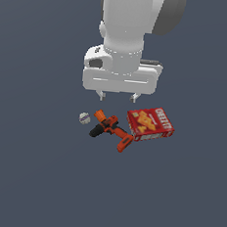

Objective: Pick up a designated object from a clutter of objects.

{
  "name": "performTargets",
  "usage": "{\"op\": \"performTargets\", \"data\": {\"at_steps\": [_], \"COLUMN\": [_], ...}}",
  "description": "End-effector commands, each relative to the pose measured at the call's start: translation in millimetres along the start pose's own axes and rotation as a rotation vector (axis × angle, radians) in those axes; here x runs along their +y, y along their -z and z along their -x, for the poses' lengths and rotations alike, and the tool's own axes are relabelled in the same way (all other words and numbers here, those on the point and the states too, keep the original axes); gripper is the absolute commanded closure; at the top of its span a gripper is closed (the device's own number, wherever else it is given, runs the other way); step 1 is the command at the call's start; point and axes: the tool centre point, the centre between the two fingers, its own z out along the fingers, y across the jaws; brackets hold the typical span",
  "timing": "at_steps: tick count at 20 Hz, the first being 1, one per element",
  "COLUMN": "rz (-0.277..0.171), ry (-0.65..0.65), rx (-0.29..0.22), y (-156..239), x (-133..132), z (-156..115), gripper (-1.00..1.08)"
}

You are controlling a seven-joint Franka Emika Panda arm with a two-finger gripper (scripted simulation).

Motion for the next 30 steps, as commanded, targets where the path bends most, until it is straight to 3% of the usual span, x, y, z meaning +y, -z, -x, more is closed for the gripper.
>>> {"op": "performTargets", "data": {"at_steps": [1,10,15,30], "rz": [0.000,-0.030,-0.030,-0.033], "ry": [0.000,0.004,0.006,0.117], "rx": [0.000,-0.042,-0.041,-0.036], "y": [0.0,-10.1,-11.1,-63.2], "x": [0.0,-20.3,-19.0,23.3], "z": [0.0,7.6,7.6,15.2], "gripper": [-0.92,-0.92,-0.92,-0.92]}}
